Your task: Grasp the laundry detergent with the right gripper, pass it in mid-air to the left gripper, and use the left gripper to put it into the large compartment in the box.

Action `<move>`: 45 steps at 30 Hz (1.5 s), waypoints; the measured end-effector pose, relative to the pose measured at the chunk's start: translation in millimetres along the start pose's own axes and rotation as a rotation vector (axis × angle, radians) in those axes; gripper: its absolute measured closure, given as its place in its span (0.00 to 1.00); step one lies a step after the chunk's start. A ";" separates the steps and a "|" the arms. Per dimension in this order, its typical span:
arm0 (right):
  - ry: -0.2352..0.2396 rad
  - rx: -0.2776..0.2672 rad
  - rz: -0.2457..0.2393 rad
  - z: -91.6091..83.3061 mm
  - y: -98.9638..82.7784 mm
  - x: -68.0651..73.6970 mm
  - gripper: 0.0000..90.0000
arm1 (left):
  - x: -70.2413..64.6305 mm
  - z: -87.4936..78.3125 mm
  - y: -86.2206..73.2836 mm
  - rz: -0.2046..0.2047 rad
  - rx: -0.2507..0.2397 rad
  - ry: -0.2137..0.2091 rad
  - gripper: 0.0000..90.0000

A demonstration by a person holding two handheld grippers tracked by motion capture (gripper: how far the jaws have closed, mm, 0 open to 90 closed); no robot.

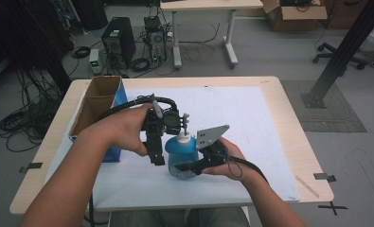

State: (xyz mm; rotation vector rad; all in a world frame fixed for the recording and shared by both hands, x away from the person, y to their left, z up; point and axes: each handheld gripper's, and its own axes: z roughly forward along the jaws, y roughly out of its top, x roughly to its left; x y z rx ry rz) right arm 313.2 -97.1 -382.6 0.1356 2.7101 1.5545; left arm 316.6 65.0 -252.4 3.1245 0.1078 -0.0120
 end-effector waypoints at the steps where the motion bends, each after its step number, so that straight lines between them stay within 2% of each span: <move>1: 0.001 0.002 -0.001 1.5 0.4 -0.1 0.51 | -0.2 0.1 0.1 0.001 -0.001 -0.001 0.00; 7: 0.000 0.013 -0.002 8.1 2.6 0.4 0.51 | -0.9 -0.9 2.1 0.006 -0.002 0.001 0.00; 25: 0.004 -0.001 -0.014 27.8 11.6 1.7 0.51 | -3.2 2.5 15.0 0.027 0.008 -0.002 0.00; 45: 0.006 -0.004 0.003 34.6 20.5 0.4 0.51 | -2.7 7.1 17.1 0.027 0.026 0.014 0.00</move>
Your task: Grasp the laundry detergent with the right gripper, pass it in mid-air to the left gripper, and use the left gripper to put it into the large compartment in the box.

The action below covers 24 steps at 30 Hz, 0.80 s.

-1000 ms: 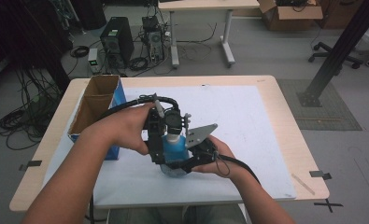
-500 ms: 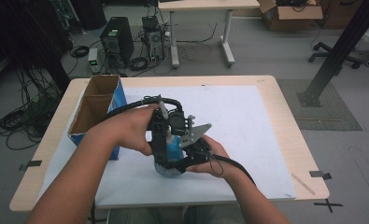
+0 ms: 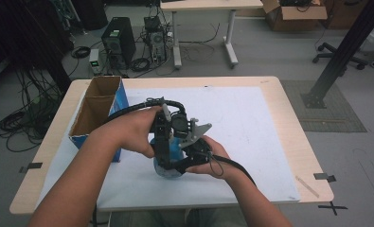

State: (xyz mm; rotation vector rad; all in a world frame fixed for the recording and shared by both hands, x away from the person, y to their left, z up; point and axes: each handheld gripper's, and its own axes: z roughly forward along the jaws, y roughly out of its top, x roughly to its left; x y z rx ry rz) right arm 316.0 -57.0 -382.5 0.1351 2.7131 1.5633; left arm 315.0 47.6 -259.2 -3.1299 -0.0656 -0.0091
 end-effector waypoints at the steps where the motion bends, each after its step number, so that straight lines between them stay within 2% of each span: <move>1: 0.005 -0.002 0.005 0.0 0.3 0.4 0.51 | 0.0 -0.1 0.0 0.000 0.001 0.000 0.00; 2: -0.004 -0.002 -0.008 0.5 0.2 -0.6 0.51 | -0.1 0.0 -0.1 -0.001 0.001 0.000 0.00; 5: 0.000 -0.001 -0.001 0.5 0.9 0.2 0.51 | -0.2 0.2 -0.4 -0.002 0.001 0.004 0.01; 6: -0.003 -0.003 -0.011 0.9 0.8 -0.4 0.51 | -0.1 0.2 -0.6 -0.003 0.002 0.007 0.01; 16: 0.001 -0.005 0.003 1.8 2.2 0.5 0.51 | -0.1 1.4 -1.7 0.001 0.010 0.024 0.04; 24: -0.006 -0.010 -0.006 2.3 2.0 -0.4 0.51 | 0.4 2.6 -3.1 0.006 0.020 0.038 0.08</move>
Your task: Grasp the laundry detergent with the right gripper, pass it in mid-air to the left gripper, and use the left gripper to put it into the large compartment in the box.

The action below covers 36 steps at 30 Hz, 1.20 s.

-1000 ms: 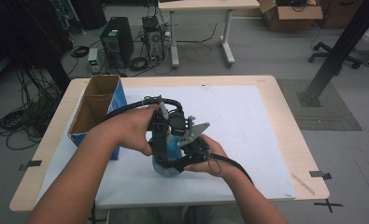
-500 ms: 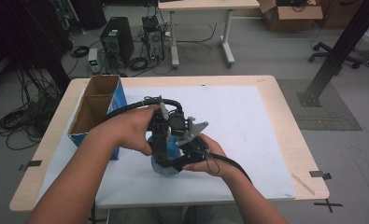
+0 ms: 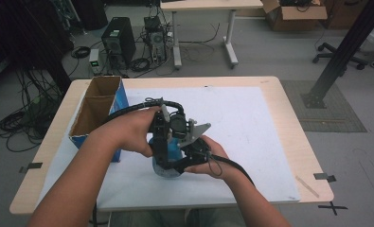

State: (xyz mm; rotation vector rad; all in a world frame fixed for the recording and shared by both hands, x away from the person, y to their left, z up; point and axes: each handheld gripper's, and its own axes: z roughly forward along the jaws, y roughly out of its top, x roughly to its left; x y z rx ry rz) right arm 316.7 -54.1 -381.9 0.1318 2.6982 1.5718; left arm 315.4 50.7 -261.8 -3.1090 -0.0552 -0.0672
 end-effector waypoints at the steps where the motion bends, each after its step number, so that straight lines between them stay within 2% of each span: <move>1: 0.000 0.000 0.000 0.0 0.0 0.0 0.51 | 0.0 0.0 0.0 0.000 0.000 0.000 0.09; 12: 0.001 0.002 0.010 -1.0 0.0 1.0 0.51 | -0.1 0.9 2.4 0.008 0.003 0.003 0.16; 14: 0.000 -0.002 -0.004 -0.6 -0.3 0.3 0.51 | 0.1 1.0 2.5 0.009 0.005 0.002 0.17; 28: -0.005 -0.002 -0.004 -0.1 0.2 0.8 0.51 | 0.2 1.6 0.2 0.014 0.009 -0.002 0.25; 29: 0.009 0.000 0.024 -0.9 1.0 2.7 0.51 | 0.2 2.4 -0.2 0.013 0.009 -0.002 0.25; 36: 0.009 0.000 0.021 -0.5 1.5 3.1 0.51 | 0.1 3.2 -2.2 0.011 0.010 -0.003 0.30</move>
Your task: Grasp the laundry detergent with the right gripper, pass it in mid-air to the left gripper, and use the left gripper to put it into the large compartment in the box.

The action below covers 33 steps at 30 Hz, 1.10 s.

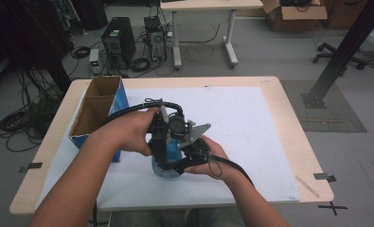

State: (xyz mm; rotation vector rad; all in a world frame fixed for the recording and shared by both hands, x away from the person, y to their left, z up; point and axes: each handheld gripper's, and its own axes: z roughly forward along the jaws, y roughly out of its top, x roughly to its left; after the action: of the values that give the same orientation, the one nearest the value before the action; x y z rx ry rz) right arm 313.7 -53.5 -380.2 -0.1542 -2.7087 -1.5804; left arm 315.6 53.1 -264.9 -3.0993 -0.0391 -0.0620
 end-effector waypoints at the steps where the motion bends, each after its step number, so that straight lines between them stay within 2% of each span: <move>1: -0.001 -0.001 -0.005 0.4 -0.1 -0.2 0.51 | -0.2 -0.4 -0.6 0.001 -0.002 0.000 0.30; 2: -0.004 -0.005 -0.019 1.1 -0.3 -0.8 0.51 | -0.3 -0.7 -0.7 0.002 -0.002 0.001 0.30; 7: 0.002 -0.001 -0.003 1.4 0.8 0.8 0.51 | -1.2 -0.9 -1.2 0.002 -0.003 -0.004 0.33; 21: -0.002 -0.005 -0.013 0.6 1.7 1.1 0.51 | -1.0 -1.4 -2.0 0.007 -0.006 0.003 0.41; 25: -0.003 0.002 -0.007 0.5 1.8 1.9 0.51 | -1.3 -0.8 -0.1 0.003 0.012 0.002 0.41; 30: -0.012 0.004 -0.033 1.0 1.4 2.0 0.51 | -3.5 -0.6 2.1 0.009 0.030 0.008 0.43; 33: -0.007 -0.014 -0.030 0.2 1.2 3.9 0.51 | -4.3 -3.4 1.9 0.014 0.027 0.008 0.43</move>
State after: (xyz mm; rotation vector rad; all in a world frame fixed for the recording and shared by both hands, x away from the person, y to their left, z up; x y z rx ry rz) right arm 309.9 -52.5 -379.1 -0.1198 -2.7190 -1.6093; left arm 311.2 50.9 -261.7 -3.0722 -0.0183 -0.0726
